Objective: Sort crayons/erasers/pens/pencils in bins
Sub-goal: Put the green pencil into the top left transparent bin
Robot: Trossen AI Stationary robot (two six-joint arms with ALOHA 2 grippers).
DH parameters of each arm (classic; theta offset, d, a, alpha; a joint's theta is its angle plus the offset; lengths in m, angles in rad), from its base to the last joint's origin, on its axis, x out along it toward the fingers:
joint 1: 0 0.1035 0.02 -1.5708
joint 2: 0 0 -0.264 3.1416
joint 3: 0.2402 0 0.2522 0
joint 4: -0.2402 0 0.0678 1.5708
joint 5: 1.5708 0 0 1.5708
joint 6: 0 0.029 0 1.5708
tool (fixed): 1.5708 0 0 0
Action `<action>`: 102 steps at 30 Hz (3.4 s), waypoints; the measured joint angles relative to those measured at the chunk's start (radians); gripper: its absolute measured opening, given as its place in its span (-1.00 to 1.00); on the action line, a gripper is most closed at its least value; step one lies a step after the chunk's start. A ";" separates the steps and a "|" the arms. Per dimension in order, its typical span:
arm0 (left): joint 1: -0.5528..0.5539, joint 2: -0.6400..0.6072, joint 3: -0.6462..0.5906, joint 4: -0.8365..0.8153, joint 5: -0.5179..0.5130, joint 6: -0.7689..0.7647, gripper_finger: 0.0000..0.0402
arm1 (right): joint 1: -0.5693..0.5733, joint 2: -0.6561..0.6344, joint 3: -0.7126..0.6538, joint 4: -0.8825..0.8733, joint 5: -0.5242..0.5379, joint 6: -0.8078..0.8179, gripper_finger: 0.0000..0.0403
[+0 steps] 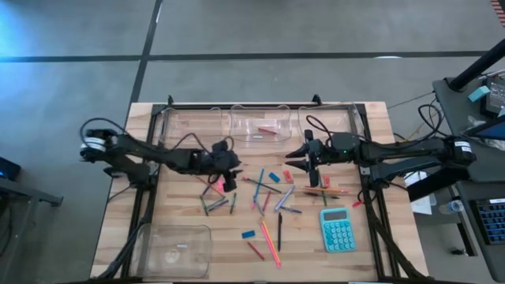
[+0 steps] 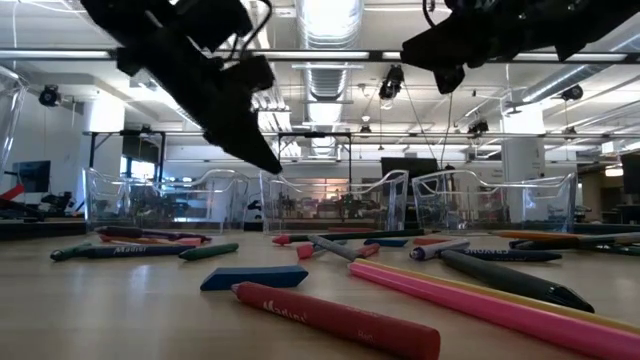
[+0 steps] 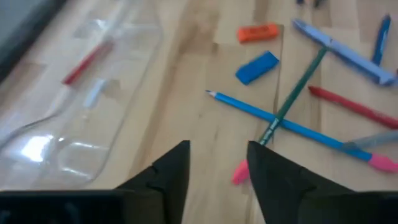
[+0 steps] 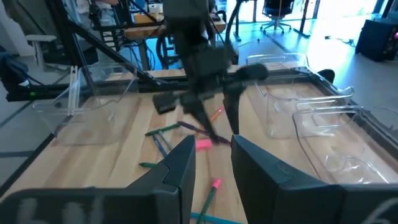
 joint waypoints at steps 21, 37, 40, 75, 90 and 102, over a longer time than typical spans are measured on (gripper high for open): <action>0.017 0.251 0.212 -0.016 0.226 0.355 -0.10 | 0.013 -0.015 0.047 -0.007 -0.001 -0.159 -0.57; 0.042 0.386 0.208 0.004 0.253 0.354 -0.11 | 0.013 -0.014 0.049 -0.034 -0.001 -0.130 -0.61; 0.046 0.398 0.210 0.007 0.253 0.354 -0.11 | 0.013 -0.014 0.048 -0.034 -0.001 -0.122 -0.62; 0.056 -0.127 0.215 -0.404 -0.107 0.358 -0.98 | 0.013 -0.014 0.047 -0.036 -0.001 -0.123 -0.63; 0.497 -0.421 -0.013 -0.634 -0.217 0.355 -0.99 | 0.013 -0.001 0.047 -0.036 -0.001 -0.104 -0.65; 0.610 -0.340 -0.134 -0.631 -0.215 0.384 -0.88 | 0.013 0.062 0.047 -0.010 0.000 -0.116 -0.65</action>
